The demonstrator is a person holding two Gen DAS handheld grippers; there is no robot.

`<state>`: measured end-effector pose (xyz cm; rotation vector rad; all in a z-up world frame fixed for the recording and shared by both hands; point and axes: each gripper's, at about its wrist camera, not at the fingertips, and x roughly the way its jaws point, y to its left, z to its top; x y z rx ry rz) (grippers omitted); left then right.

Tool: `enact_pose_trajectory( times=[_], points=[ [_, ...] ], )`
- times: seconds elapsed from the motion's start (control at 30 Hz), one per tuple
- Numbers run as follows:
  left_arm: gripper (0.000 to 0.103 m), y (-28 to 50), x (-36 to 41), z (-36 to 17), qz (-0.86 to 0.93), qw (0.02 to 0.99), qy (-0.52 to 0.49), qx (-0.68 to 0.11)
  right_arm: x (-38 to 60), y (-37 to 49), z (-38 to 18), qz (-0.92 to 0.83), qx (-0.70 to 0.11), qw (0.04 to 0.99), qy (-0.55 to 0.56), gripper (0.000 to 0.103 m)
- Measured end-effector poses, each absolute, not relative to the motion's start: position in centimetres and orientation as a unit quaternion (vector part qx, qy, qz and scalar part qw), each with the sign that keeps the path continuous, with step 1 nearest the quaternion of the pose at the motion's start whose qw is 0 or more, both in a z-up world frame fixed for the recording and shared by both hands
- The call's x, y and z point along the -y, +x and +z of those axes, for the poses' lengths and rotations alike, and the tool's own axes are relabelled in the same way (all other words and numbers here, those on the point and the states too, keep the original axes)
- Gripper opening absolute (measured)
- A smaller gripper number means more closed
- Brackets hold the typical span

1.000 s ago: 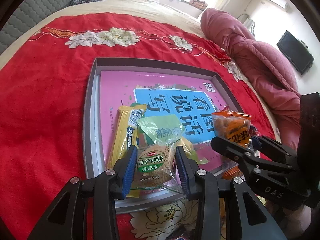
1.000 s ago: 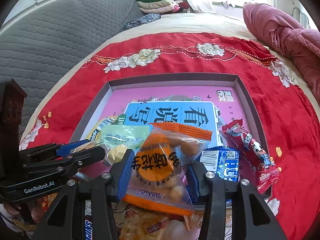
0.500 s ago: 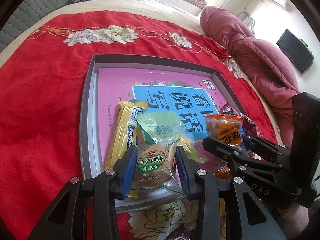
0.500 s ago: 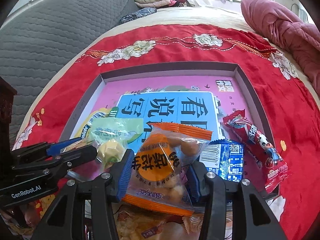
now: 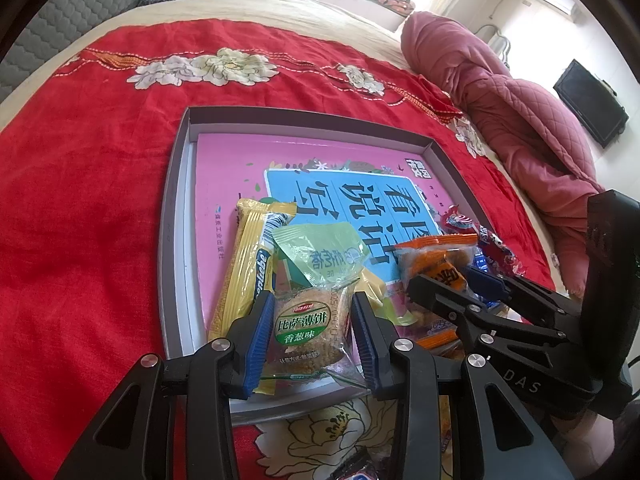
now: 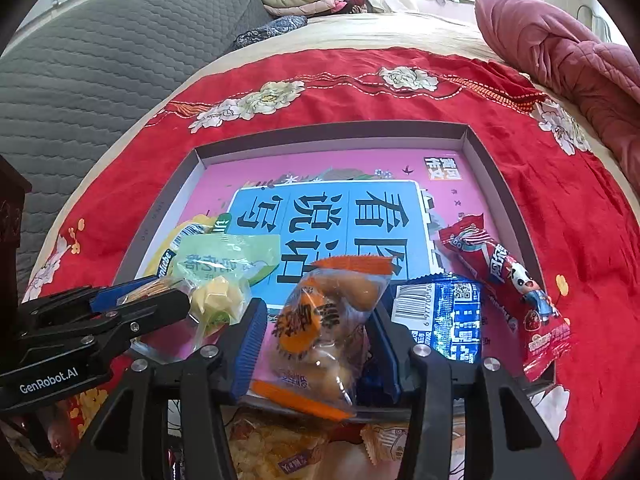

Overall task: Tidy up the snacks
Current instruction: 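Lower and release the biscuit pack with the left tool while the right releases the peanut bag in the tray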

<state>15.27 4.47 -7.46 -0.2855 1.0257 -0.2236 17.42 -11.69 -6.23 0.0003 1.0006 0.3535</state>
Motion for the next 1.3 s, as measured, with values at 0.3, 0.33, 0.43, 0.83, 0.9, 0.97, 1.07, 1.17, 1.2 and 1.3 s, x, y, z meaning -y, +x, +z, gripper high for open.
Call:
enact_pose_trajectory(
  times=[0.3, 0.33, 0.43, 0.83, 0.9, 0.97, 1.07, 1.17, 1.2, 1.3],
  points=[
    [0.041, 15.3, -4.5, -7.5, -0.107, 0.855, -0.136, -0.489, 12.0, 17.1, -5.7, 0.164, -0.471, 0.867, 0.002, 0.05],
    [0.041, 15.3, -4.4, -7.5, -0.106, 0.855, -0.136, -0.489, 12.1, 16.9, -5.5, 0.164, -0.47, 0.867, 0.003, 0.05],
    [0.043, 15.3, -4.4, -7.6, -0.105, 0.854, -0.136, -0.491, 12.3, 16.9, -5.3, 0.164, -0.469, 0.868, 0.004, 0.051],
    [0.048, 15.3, -4.6, -7.4, -0.106, 0.853, -0.14, -0.492, 13.1, 16.4, -4.6, 0.162, -0.462, 0.872, 0.012, 0.051],
    [0.048, 15.3, -4.7, -7.2, -0.106, 0.854, -0.14, -0.49, 13.2, 16.4, -4.4, 0.16, -0.46, 0.873, 0.013, 0.051],
    [0.048, 15.2, -4.7, -7.0, -0.107, 0.854, -0.141, -0.489, 13.4, 16.4, -4.2, 0.159, -0.459, 0.874, 0.013, 0.051],
    [0.048, 15.1, -4.9, -6.7, -0.108, 0.855, -0.143, -0.487, 13.6, 16.3, -4.1, 0.157, -0.457, 0.875, 0.015, 0.051],
    [0.051, 14.9, -5.1, -6.4, -0.11, 0.855, -0.148, -0.485, 13.9, 16.2, -3.8, 0.155, -0.455, 0.877, 0.018, 0.051],
    [0.053, 14.9, -5.1, -6.2, -0.109, 0.856, -0.149, -0.484, 14.0, 16.2, -3.7, 0.154, -0.454, 0.877, 0.019, 0.051],
    [0.053, 14.7, -5.3, -5.7, -0.112, 0.857, -0.152, -0.479, 14.3, 16.1, -3.3, 0.153, -0.45, 0.879, 0.023, 0.051]
  ],
)
